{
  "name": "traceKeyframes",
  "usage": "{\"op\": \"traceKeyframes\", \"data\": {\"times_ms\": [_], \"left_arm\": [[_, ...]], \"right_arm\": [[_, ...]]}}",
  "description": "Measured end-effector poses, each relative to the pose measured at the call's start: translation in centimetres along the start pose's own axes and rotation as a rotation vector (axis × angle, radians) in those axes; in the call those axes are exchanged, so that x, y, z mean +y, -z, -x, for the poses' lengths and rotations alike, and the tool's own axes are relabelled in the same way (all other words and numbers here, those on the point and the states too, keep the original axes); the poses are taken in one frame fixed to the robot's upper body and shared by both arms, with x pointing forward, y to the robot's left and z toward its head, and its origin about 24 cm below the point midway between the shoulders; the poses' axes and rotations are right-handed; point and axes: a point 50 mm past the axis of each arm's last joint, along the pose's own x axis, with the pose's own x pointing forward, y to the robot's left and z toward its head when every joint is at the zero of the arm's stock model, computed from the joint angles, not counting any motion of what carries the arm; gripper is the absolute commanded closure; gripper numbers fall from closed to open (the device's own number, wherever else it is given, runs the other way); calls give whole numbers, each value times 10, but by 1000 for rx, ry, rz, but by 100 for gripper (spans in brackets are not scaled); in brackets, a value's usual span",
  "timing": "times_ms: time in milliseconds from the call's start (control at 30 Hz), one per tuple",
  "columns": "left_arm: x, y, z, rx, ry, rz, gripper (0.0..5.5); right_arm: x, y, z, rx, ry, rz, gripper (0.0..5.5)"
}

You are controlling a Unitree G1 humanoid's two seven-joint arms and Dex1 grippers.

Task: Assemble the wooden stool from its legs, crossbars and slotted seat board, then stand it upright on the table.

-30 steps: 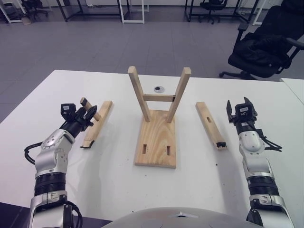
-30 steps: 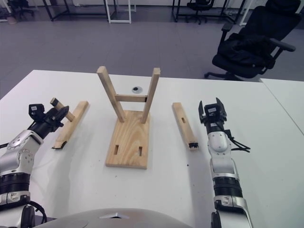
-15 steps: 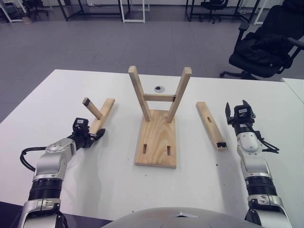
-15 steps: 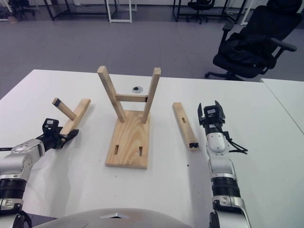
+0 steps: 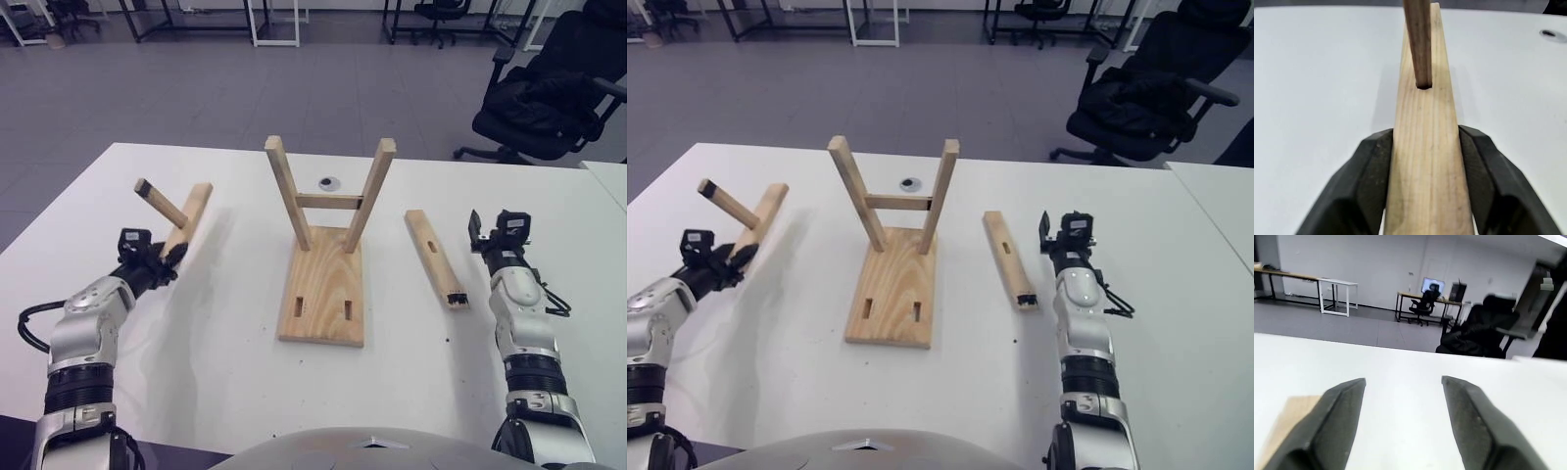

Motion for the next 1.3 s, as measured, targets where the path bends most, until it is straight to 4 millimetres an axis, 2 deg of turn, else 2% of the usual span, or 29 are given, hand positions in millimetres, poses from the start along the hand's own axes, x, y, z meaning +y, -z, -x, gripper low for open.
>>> {"op": "traceKeyframes", "data": {"times_ms": [67, 133, 267, 367, 433, 500, 600, 733, 900, 1067, 1200, 1300], "left_arm": [[-1, -35, 0, -103, 15, -50, 350], [-7, -68, 4, -190, 48, -91, 350], [-20, -99, 10, -264, 87, -136, 350], [-40, -139, 15, -392, 155, -195, 350], [-61, -159, 12, -440, 237, -237, 350], [-99, -180, 7, -496, 401, -288, 350], [-140, -191, 6, -531, 574, -340, 350], [-168, -189, 5, -527, 689, -370, 350], [-178, -188, 9, -523, 733, -407, 350], [-184, -185, 13, -525, 767, -433, 350], [-187, -182, 14, -520, 780, -442, 350], [-192, -175, 14, -489, 814, -484, 350]], "right_arm": [[1, -11, -5, 0, -49, -159, 260], [10, -32, -9, -45, -136, -275, 260], [25, -73, -8, -129, -281, -438, 260], [41, -112, -3, -202, -422, -573, 260], [58, -136, 1, -231, -535, -675, 260], [88, -174, 11, -288, -716, -816, 260], [126, -211, 27, -299, -914, -991, 260], [154, -222, 35, -202, -1039, -1152, 260], [155, -219, 34, -158, -1014, -1181, 260], [152, -204, 29, -108, -932, -1183, 260], [154, -202, 27, -106, -907, -1170, 181], [153, -203, 27, -112, -905, -1173, 198]]}}
